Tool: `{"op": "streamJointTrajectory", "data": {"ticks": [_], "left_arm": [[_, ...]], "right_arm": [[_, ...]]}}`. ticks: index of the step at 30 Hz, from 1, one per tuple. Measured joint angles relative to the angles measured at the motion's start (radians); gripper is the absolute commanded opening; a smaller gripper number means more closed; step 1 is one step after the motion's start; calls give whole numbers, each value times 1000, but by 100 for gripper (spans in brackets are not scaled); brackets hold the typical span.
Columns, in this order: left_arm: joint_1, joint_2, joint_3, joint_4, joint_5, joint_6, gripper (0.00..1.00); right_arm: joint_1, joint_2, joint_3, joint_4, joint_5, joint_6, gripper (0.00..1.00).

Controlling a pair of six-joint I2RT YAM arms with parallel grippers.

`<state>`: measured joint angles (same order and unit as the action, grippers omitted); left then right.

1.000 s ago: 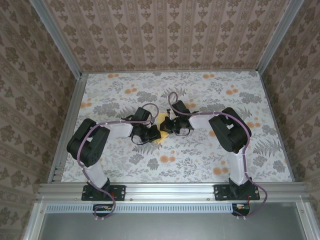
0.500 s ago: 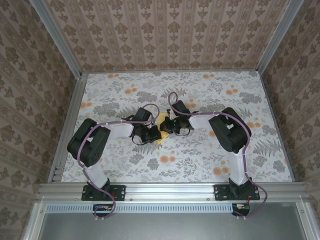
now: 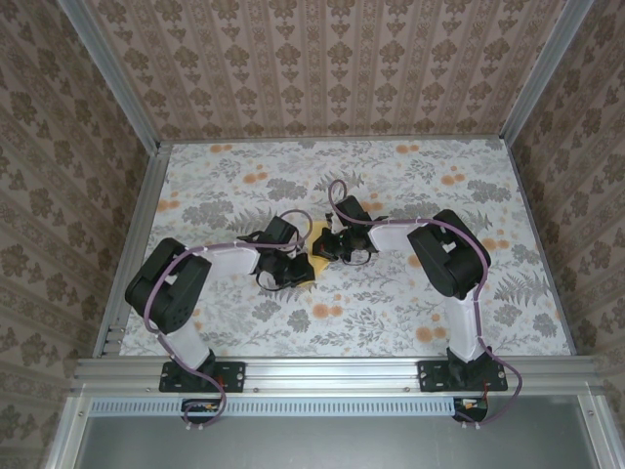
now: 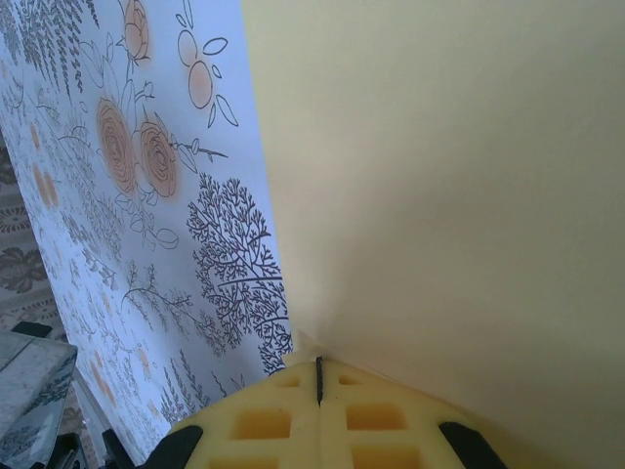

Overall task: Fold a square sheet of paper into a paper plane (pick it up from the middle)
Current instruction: Third fold the triangle at the center of the table.

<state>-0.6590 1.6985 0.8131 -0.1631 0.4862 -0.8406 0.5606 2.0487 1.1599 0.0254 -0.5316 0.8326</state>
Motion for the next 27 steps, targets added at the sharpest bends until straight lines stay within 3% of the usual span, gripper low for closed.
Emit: {"op": "streamJointTrajectory", "data": {"ticks": [12, 27], "left_arm": [[-1, -102, 4, -16, -34, 5, 11], [0, 6, 26, 14, -47, -6, 10]], "right_arm": [[0, 2, 4, -6, -1, 0, 4], [0, 8, 12, -8, -10, 0, 4]]}}
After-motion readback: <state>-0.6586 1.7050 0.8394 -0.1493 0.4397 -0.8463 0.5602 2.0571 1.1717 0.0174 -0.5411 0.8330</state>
